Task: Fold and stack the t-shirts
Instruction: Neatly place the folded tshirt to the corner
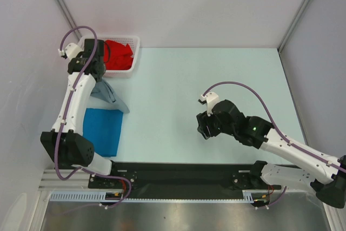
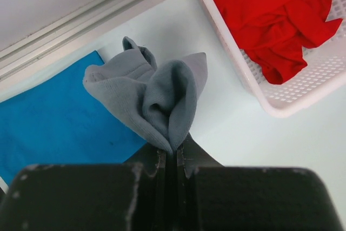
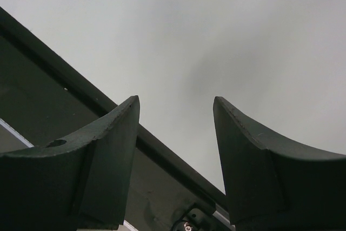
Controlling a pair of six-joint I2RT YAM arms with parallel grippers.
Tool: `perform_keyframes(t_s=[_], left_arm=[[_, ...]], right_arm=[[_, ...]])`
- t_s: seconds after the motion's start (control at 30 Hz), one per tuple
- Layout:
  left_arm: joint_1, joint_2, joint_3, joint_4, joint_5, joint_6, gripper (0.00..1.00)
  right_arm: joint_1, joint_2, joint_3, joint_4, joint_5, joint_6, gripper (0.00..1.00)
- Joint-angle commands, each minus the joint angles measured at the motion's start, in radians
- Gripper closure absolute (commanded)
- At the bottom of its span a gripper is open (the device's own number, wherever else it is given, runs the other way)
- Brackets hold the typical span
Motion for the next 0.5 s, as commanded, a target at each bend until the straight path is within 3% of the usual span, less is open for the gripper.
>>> perform_keyframes(t_s=[0.0,0.47], left_arm=[[0.023,-0.019,0.083,0.010,-0.030,0.058,1.00],[0.038,-0.066,0.032,-0.002,-0.027,0.046,1.00]], right_arm=[[-0.004,0.002,-0.002,0.040,-0.015,-0.016,0.38],[-0.037,0.005,-0.016,0.053,-0.046,-0.022,0.38]])
